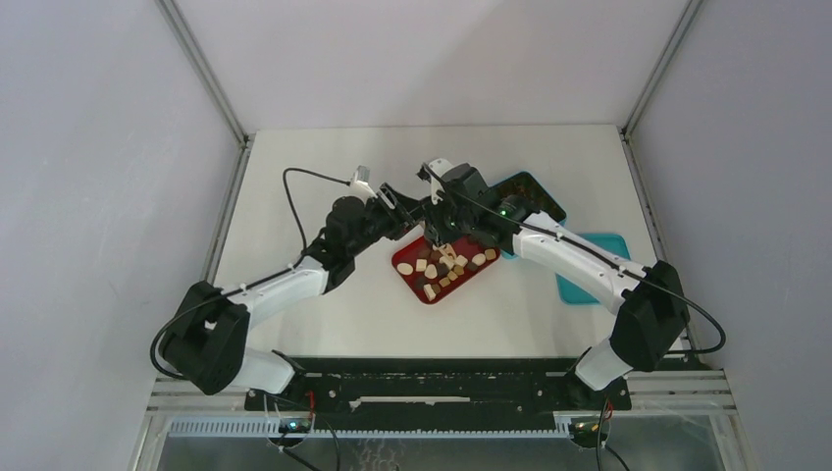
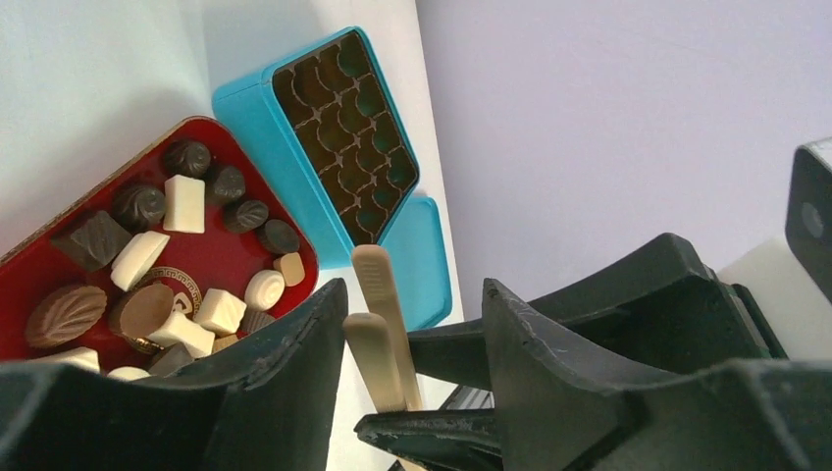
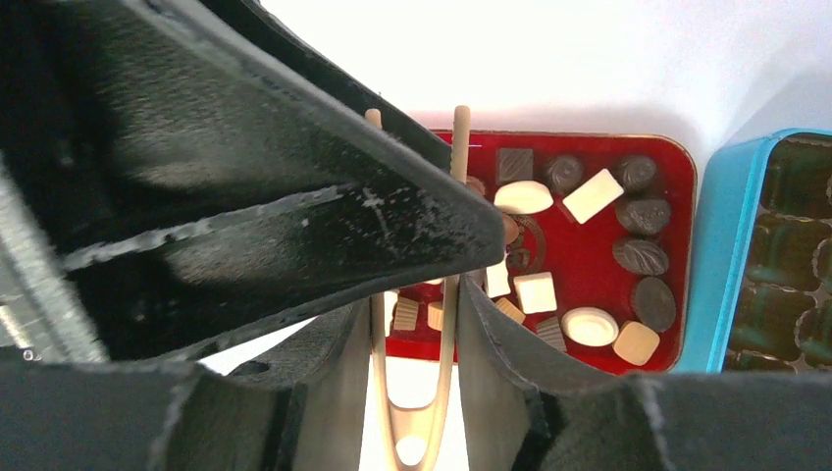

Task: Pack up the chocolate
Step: Adjust the clamp.

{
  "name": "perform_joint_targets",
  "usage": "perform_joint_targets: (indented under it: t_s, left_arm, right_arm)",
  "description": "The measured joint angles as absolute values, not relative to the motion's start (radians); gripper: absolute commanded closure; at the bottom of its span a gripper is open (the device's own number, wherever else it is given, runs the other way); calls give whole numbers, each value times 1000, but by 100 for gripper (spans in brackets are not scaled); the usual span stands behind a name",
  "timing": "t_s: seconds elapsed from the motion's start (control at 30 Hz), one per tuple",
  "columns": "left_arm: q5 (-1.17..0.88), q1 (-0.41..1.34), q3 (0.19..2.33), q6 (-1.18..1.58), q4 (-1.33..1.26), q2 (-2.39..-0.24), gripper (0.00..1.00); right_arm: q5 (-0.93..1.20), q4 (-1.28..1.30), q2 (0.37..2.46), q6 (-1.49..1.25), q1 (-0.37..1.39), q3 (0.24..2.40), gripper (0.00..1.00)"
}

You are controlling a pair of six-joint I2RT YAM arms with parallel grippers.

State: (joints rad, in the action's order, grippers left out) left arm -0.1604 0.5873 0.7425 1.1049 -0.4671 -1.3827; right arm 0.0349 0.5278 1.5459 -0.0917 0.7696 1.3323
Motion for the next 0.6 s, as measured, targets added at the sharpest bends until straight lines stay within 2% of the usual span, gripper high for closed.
perform_joint_targets:
  t_s: [0.23, 0.47, 0.6]
  left_arm:
    - [-161, 592, 743, 1183, -535, -1434, 61]
    - [-154, 593, 739, 1256, -599, -1462, 92]
    - [-144, 594, 720, 1293, -641, -1462, 100]
  right_arm:
    - [35, 498, 1530, -93, 774, 1312, 59]
    - [24, 472, 1496, -94, 775, 1288, 59]
    - [20, 457, 1474, -95, 775, 1272, 57]
